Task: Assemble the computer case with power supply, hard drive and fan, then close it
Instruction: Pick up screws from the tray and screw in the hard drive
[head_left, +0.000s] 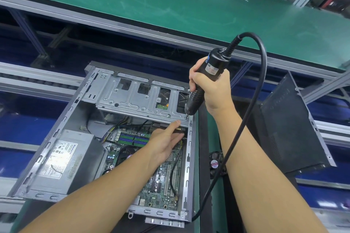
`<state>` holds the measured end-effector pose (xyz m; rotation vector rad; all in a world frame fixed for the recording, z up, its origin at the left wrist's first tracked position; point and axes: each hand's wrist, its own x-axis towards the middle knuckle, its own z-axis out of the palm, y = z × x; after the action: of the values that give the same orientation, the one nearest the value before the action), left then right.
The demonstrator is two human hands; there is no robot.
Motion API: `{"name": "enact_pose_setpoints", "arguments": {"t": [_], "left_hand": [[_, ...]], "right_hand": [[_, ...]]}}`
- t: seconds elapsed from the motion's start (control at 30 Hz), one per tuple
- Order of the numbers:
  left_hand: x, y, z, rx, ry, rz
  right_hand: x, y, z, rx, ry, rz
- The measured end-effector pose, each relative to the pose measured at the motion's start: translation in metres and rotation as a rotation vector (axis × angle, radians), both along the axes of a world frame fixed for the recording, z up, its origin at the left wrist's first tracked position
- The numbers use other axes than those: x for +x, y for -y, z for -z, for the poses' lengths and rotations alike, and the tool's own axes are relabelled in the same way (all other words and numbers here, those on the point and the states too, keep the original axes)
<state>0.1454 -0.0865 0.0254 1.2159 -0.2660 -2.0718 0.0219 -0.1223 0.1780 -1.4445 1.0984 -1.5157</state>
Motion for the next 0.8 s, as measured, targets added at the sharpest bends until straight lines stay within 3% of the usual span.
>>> {"name": "enact_pose_setpoints", "arguments": {"t": [0.47, 0.8], "left_hand": [[0.0, 0.0, -0.0003, 0.0, -0.012, -0.015], [0.0004, -0.0004, -0.0047, 0.008, -0.002, -0.029]], "right_hand": [[-0.0018, -0.0006, -0.0008, 0.024, -0.065, 0.02], [0.0037, -0.0054, -0.0058, 0.01, -0.005, -0.024]]}}
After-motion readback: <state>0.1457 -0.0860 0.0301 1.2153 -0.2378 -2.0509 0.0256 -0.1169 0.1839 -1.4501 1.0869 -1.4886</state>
